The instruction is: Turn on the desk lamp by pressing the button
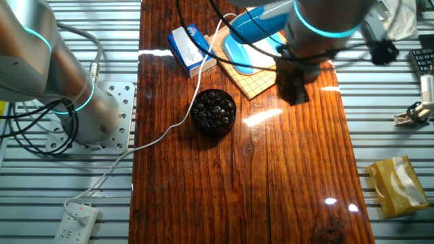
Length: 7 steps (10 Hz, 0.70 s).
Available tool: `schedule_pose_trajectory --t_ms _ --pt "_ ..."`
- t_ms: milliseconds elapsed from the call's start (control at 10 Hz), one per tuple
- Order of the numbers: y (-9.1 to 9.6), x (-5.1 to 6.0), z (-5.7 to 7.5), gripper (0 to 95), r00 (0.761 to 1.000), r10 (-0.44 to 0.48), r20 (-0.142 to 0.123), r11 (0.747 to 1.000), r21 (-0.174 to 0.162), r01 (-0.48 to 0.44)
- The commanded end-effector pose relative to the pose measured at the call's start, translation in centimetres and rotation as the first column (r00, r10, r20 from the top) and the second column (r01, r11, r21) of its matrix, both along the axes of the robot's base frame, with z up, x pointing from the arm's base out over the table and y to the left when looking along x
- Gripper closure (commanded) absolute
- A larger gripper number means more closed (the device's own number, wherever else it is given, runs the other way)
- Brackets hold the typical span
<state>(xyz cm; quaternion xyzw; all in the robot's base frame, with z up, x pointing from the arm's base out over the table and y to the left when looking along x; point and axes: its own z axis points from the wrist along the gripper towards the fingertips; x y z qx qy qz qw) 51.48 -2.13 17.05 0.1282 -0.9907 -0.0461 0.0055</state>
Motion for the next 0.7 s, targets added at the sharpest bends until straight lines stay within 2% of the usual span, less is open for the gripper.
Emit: schedule_pose_trajectory --t_ms 100,200,400,600,700 --pt "-1.4 1.1 0.2 95.0 0.999 0.011 -0.039 0.998 0.068 -0.008" --pt "-1.9 1.5 0.2 95.0 0.998 0.014 -0.053 0.996 0.094 -0.009" --pt "-2.7 2.3 -0.1 95.0 0.995 0.006 -0.100 0.987 0.161 0.010" --pt "-2.8 2.9 -0.4 95.0 0.992 -0.006 -0.126 0.981 0.191 0.030" --pt "-2.9 3.5 -0.9 95.0 0.990 -0.005 -0.144 0.975 0.219 0.036"
